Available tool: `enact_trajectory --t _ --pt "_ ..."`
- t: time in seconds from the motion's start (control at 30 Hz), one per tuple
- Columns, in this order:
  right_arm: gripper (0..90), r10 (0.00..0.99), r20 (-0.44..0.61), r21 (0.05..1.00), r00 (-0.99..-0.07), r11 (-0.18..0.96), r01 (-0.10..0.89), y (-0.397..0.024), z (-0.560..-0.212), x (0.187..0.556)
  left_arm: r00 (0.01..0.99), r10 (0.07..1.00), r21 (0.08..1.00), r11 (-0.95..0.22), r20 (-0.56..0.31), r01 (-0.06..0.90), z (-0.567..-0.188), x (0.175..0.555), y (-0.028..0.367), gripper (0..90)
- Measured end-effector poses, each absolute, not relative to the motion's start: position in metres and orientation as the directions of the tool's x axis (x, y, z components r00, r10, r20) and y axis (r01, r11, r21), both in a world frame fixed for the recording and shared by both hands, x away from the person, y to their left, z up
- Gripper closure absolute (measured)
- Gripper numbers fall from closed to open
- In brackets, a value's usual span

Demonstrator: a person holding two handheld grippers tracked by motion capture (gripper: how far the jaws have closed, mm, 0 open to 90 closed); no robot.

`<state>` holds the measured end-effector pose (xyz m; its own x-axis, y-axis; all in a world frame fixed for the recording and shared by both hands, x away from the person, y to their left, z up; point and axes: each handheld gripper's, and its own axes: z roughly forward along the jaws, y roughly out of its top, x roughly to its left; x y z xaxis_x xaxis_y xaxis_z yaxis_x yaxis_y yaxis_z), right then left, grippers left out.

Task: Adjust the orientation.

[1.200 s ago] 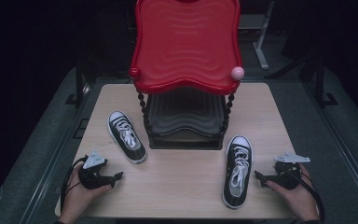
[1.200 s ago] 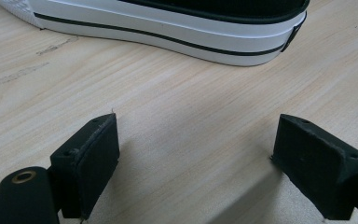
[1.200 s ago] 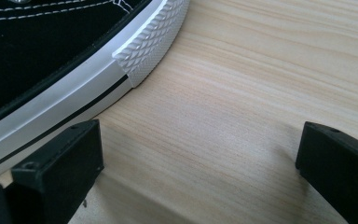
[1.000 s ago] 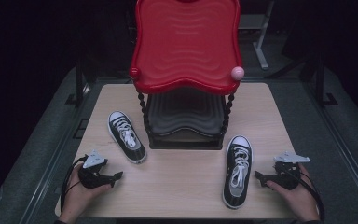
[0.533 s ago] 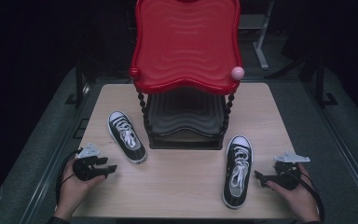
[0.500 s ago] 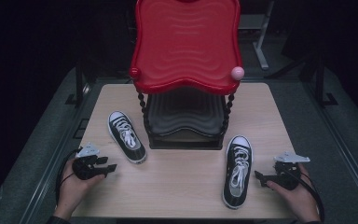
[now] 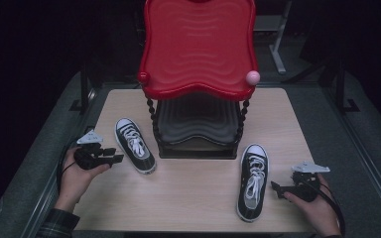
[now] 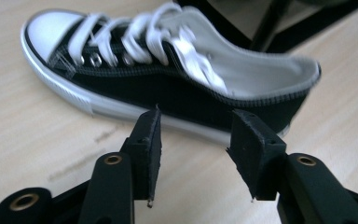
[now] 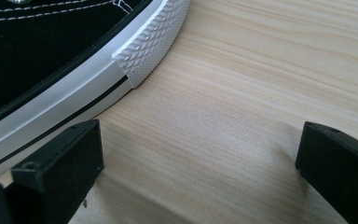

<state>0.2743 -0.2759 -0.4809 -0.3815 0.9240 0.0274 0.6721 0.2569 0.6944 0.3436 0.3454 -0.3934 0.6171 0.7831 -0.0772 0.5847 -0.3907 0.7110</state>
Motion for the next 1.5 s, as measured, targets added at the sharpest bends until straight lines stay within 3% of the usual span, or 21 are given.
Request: enact_trajectory --t 0.5,0.8,0.97,1.17,1.4,1.5 --pt "0.3 0.924 0.027 0.695 -0.382 0.257 0.672 -0.276 -0.481 0.274 0.615 0.784 0.699 -0.395 -0.082 0.596 -0.380 0.396 0.332 48.9" --pt "0.3 0.923 0.026 0.695 -0.384 0.260 0.670 -0.276 -0.481 0.275 0.598 0.801 0.686 -0.420 -0.027 0.594 -0.371 0.449 0.341 70.8" --pt "0.3 0.923 0.026 0.695 -0.384 0.260 0.670 -0.276 -0.481 0.275 0.582 0.813 0.667 -0.438 0.007 0.603 -0.372 0.477 0.346 89.0" --pt "0.3 0.923 0.027 0.695 -0.384 0.259 0.671 -0.276 -0.481 0.274 0.519 0.854 0.650 -0.420 0.045 0.633 -0.384 0.517 0.355 90.0" --pt "0.3 0.921 0.027 0.695 -0.389 0.263 0.669 -0.276 -0.481 0.273 0.463 0.885 0.606 -0.387 0.034 0.695 -0.409 0.542 0.365 90.0" --pt "0.3 0.920 0.028 0.695 -0.390 0.263 0.669 -0.276 -0.481 0.273 0.475 0.880 0.584 -0.381 -0.009 0.716 -0.423 0.548 0.361 90.0"
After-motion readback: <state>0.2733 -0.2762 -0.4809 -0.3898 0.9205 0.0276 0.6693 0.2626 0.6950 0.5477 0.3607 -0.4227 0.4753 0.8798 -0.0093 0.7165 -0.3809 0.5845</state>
